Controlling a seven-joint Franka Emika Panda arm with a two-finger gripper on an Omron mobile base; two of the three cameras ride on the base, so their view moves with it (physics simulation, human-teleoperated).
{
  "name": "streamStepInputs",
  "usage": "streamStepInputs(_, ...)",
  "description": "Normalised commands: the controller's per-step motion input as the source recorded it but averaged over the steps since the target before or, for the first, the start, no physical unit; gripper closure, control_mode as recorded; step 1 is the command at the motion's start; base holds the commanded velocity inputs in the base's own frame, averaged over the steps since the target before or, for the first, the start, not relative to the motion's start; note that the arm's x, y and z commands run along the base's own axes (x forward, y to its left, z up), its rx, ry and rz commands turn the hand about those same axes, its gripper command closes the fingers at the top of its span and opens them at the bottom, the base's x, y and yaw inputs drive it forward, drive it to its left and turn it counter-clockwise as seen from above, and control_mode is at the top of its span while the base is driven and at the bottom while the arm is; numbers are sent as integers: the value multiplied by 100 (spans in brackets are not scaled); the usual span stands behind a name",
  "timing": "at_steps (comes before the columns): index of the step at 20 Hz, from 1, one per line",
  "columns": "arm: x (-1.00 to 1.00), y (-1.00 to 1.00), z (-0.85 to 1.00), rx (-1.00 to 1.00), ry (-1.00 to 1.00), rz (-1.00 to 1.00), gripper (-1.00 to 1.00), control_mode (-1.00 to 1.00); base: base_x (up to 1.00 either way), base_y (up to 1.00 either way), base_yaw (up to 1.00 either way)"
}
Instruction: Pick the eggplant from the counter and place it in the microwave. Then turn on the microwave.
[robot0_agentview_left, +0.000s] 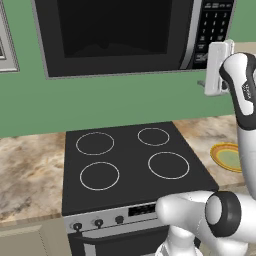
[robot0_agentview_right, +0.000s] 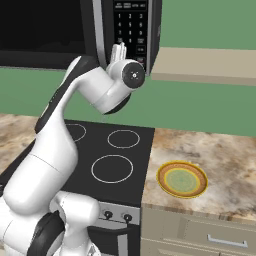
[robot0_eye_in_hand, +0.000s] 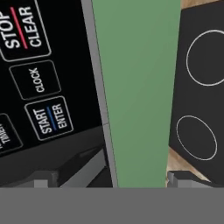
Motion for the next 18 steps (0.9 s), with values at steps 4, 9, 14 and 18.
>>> streamStepInputs(4, 21, -9, -1, 0, 0, 2, -100, -100, 0, 0, 0)
streamStepInputs(9, 17, -11, -3, 0, 0, 1, -100, -100, 0, 0, 0)
streamStepInputs(14, 23, -4, -7, 0, 0, 0, -100, -100, 0, 0, 0)
streamStepInputs(18, 32, 0, -11, 1, 0, 1, -100, -100, 0, 0, 0)
